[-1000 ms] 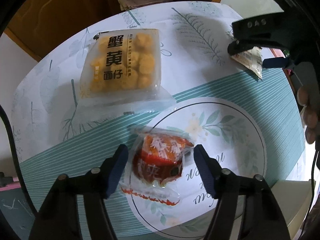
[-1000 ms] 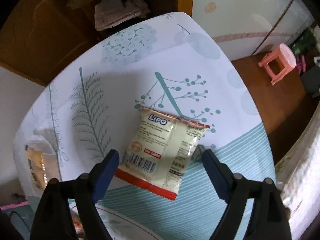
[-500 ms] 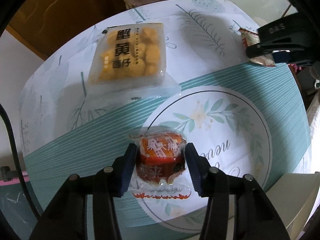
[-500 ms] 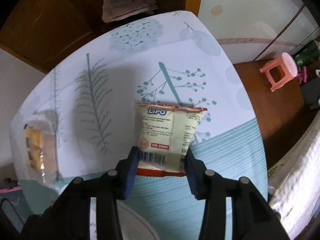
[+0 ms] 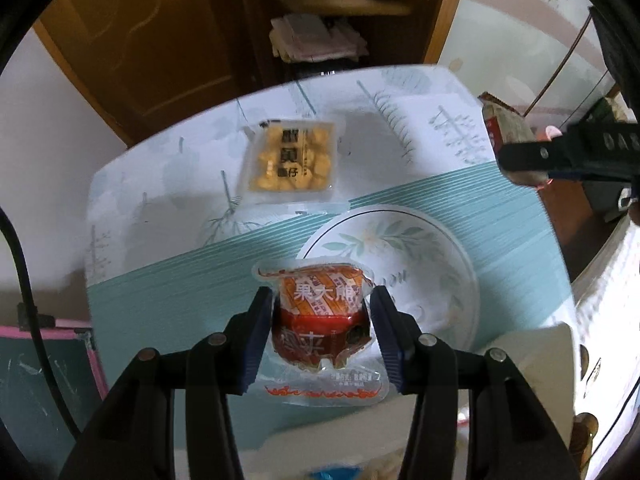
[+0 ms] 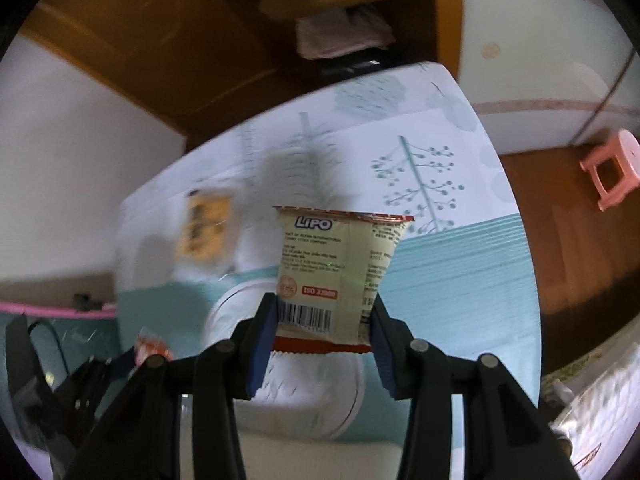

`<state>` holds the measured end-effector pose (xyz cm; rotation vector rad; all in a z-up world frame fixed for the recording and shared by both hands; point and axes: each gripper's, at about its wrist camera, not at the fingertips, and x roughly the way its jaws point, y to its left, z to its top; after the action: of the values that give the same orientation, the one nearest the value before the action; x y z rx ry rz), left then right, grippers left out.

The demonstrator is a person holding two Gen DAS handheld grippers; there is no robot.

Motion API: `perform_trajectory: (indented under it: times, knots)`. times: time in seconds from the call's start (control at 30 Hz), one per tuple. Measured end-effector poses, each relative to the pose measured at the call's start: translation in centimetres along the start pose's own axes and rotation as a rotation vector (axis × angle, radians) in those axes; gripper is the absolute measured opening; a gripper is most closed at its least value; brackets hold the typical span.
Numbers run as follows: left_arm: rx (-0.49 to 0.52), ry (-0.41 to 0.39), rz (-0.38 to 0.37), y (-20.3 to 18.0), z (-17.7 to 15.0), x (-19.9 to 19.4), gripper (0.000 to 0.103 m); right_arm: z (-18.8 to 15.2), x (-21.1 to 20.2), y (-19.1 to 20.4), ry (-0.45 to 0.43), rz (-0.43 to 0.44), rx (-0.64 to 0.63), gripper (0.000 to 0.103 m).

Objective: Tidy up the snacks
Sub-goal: 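Carry both held snacks over the white tray and open both tools to drop them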

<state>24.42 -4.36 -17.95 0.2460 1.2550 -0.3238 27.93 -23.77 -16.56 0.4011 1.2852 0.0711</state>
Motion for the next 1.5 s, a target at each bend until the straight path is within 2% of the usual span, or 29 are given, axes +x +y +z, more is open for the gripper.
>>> perform_trajectory:
  times: [0.2, 0.4, 0.7, 0.93, 1.1, 1.5]
  knots:
    - [-0.032, -0.043, 0.015, -0.3, -2.9, -5.4, 0.048, -4.9, -5.7, 2.3, -0.044, 0.071, -0.093, 0.044]
    - [-0.074, -0.097, 0.025, -1.4, -6.6, -10.3, 0.048, -10.2, -9.8, 4.2, -0.089, 0.113, -0.192, 0.044]
    - [-0.131, -0.155, 0.047, -3.1, -12.1, -14.6, 0.05, -17.7, -12.2, 4.8, -0.119, 0.112, -0.291, 0.044]
    - [-0.155, -0.157, 0.071, -4.7, -15.8, -15.1, 0.05, -21.9, -11.8, 4.2, -0.09, 0.09, -0.316, 0.045]
    - [-0.144, -0.147, 0.123, -5.9, -18.1, -14.6, 0.05, -24.3, -11.7, 3.9, -0.073, 0.084, -0.314, 0.045]
    - [-0.166, -0.063, 0.104, -7.0, -21.1, -11.7, 0.051, -27.1, -9.7, 4.1, -0.025, 0.027, -0.376, 0.045]
